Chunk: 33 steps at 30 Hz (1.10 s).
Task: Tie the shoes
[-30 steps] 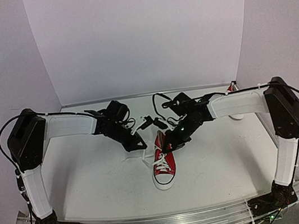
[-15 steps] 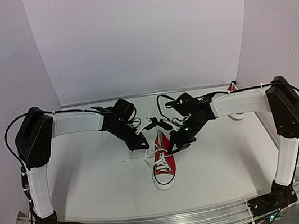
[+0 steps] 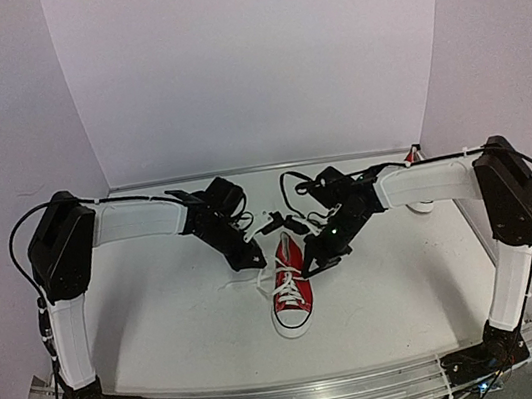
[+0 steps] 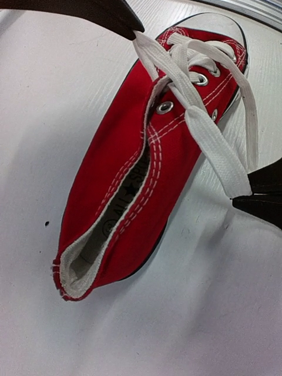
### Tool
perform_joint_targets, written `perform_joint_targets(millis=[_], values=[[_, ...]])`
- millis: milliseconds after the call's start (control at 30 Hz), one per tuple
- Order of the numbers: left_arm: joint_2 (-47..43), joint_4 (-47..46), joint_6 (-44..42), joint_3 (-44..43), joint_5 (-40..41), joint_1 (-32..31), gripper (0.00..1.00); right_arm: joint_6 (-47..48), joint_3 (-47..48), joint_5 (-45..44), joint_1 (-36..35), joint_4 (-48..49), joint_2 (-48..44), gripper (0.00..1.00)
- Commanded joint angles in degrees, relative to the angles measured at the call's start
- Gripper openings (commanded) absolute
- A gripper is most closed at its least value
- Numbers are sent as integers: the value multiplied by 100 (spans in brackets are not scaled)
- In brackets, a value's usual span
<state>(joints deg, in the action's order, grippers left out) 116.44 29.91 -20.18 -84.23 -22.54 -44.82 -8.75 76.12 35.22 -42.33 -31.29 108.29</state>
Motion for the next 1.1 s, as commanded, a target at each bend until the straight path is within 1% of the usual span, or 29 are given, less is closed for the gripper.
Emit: perform_joint_targets(millis=[0,200,333,400,567,833,1067], values=[[-186,-538,-158,-301,-360,-649,0,297,289,293,-91,1028,-237,0],[-385,-932,167,-150,-207,-555,0,260,485,283,-92,1059,-94,0],[-566,-1168,473,-22,-143,-310,0,251,565,315,-91,1055,-24,0],[-673,-1252,469,47,-115,-232,0,251,588,326,-94,1063,-11,0],[-537,-852,164,-169,-95,-225,0,259,627,344,-91,1106,-23,0],[-364,-830,185,-105,-120,-249,0,277,574,327,-91,1108,-81,0],[-454,-952,250,218,27,-236,0,251,409,235,-91,1117,-191,0]])
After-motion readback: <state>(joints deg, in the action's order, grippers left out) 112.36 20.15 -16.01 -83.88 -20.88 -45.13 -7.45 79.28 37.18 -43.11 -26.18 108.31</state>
